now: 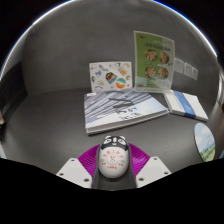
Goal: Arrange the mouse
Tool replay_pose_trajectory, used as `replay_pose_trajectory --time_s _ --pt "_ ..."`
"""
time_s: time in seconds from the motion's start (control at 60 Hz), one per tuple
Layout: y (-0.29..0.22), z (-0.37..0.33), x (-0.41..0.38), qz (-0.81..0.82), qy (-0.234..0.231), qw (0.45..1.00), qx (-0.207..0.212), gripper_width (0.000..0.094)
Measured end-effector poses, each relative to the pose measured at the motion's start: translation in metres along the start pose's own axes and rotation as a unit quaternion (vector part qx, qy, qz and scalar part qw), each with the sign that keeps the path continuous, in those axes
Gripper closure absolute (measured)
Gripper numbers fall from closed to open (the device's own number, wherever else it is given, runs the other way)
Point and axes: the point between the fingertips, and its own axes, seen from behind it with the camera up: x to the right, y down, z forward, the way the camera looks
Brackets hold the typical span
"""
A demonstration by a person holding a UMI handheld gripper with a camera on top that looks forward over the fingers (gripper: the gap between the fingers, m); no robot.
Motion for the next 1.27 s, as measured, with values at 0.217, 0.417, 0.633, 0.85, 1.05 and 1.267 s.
replay_pose_trajectory --time_s 0.217,0.417,0.633,0.85,1.05,1.267 --pt "-0.09 -0.088 0.016 -0.037 -0.026 0.992 0.12 0.051" --pt "-0.138 -0.147 0.216 -0.045 0.086 0.979 0.181 0.0515" --pt "-0.017 -0.071 0.367 -0.004 0.075 0.996 0.055 0.0514" --pt "0.023 -0.038 0.381 0.005 0.011 1.0 0.017 0.0493" --pt "0.029 -0.058 0.376 0.011 -0.043 0.999 0.016 0.0035" --pt "0.056 -0.147 0.406 0.028 -0.044 0.998 0.044 0.0099"
